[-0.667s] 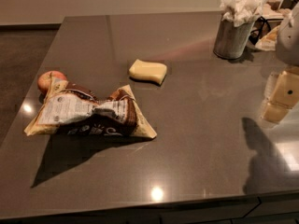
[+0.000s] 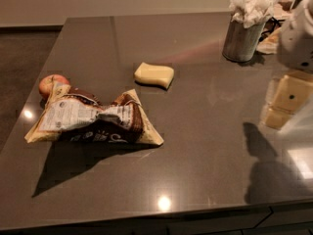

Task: Pick brown chip bag

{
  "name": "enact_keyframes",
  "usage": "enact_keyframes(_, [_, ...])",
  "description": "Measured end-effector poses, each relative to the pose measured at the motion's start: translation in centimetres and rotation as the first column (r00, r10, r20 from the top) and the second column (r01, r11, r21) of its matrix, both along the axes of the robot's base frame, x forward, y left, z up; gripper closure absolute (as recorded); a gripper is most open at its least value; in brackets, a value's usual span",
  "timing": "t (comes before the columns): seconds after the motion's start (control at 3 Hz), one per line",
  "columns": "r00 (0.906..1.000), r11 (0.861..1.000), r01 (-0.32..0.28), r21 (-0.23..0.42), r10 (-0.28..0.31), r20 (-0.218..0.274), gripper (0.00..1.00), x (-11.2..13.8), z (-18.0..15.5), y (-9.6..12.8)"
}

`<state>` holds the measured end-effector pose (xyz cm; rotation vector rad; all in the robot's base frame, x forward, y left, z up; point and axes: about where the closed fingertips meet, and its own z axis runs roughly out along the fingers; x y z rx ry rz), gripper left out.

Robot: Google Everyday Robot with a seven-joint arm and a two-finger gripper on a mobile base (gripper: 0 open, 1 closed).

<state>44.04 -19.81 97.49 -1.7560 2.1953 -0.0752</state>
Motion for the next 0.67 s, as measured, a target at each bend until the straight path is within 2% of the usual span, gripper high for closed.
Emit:
enact_keyframes(0.33, [0.9934, 0.992, -0.11, 0.069, 0.112, -0.024, 0.0, 2.1, -1.6, 6.4])
enact_keyframes(0.67, [0.9814, 0.973, -0.174, 0.151, 0.184, -0.054, 0.0, 4.4, -4.2, 12.5])
